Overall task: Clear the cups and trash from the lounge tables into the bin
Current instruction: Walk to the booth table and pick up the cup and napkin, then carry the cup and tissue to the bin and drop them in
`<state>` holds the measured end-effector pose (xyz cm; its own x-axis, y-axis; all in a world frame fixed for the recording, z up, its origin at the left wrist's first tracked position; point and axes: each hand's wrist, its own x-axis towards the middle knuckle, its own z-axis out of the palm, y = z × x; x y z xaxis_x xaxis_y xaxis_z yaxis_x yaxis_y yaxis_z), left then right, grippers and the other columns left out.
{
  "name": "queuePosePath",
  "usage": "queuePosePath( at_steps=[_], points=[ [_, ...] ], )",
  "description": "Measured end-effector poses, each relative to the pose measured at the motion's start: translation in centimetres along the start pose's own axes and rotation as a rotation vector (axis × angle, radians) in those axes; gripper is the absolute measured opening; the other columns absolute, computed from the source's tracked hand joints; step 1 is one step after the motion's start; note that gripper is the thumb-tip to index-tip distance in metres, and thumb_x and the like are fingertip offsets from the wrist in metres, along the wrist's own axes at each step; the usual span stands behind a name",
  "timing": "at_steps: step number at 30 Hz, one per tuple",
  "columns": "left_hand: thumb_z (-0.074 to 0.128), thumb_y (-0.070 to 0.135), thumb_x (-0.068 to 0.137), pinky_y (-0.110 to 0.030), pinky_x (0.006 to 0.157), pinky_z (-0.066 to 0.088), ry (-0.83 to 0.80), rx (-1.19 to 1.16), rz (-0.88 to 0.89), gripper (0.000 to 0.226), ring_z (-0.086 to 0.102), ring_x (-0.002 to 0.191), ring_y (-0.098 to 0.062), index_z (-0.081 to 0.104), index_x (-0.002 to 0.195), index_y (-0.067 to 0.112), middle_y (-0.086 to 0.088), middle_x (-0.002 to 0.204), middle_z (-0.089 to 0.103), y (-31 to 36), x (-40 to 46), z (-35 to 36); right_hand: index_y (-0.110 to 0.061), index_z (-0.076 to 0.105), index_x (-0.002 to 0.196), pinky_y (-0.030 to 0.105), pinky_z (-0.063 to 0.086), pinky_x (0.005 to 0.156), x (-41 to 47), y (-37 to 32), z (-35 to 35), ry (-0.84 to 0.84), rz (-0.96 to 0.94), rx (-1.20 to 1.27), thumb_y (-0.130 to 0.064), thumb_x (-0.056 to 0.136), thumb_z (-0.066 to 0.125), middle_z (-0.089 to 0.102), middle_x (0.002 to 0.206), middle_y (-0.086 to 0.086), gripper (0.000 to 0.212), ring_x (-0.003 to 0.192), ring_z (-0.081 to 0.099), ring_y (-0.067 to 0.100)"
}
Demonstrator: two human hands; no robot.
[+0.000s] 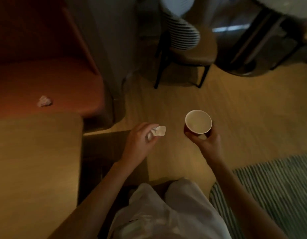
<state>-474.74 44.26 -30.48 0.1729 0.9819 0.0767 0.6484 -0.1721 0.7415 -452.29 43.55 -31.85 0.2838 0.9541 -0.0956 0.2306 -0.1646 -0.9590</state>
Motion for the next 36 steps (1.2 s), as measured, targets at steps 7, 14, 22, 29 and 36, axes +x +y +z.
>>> queuePosePath(
  at_steps=[7,14,22,29,36],
  points=[
    [0.071,0.02,0.079,-0.028,0.076,0.055,-0.254,0.057,0.321,0.035,0.058,0.095,-0.011,0.064,0.114,0.019,0.002,0.108,0.062,12.3,7.1,13.5,-0.022,0.051,0.122,0.02,0.048,0.084,0.8,3.8,-16.1,0.311,0.034,-0.042,-0.019,0.067,0.086,0.061,0.114,-0.009,0.065,0.106,0.057,0.002],
    [0.073,0.02,0.079,-0.039,0.073,0.055,-0.464,0.005,0.588,0.031,0.062,0.091,-0.016,0.067,0.109,0.017,-0.001,0.105,0.065,23.6,12.1,25.3,-0.025,0.051,0.116,0.006,0.043,0.081,0.0,7.3,-27.8,0.585,0.139,-0.034,-0.018,0.066,0.087,0.059,0.107,-0.012,0.061,0.099,0.055,-0.009],
    [0.075,0.017,0.078,-0.039,0.07,0.055,-0.671,-0.039,0.706,0.03,0.062,0.086,-0.017,0.069,0.107,0.015,-0.002,0.101,0.066,31.2,19.7,36.6,-0.03,0.047,0.121,0.01,0.044,0.087,4.5,11.2,-37.2,0.816,0.248,0.018,-0.017,0.066,0.086,0.056,0.111,-0.016,0.068,0.105,0.054,0.0],
    [0.075,0.012,0.077,-0.039,0.071,0.054,-0.795,-0.087,0.776,0.032,0.061,0.084,-0.017,0.068,0.108,0.012,-0.004,0.101,0.066,38.6,30.6,47.0,-0.018,0.049,0.128,0.025,0.048,0.092,12.3,13.4,-47.0,0.99,0.328,-0.048,-0.023,0.066,0.087,0.058,0.12,-0.003,0.073,0.111,0.055,0.012],
    [0.074,0.012,0.077,-0.017,0.07,0.043,-0.901,-0.077,0.882,0.031,0.055,0.084,-0.006,0.068,0.108,0.013,-0.001,0.099,0.065,46.7,37.6,55.8,-0.024,0.049,0.127,0.022,0.047,0.09,16.9,14.7,-56.0,1.144,0.376,-0.016,-0.02,0.068,0.085,0.057,0.119,-0.008,0.069,0.11,0.054,0.009]
  ],
)
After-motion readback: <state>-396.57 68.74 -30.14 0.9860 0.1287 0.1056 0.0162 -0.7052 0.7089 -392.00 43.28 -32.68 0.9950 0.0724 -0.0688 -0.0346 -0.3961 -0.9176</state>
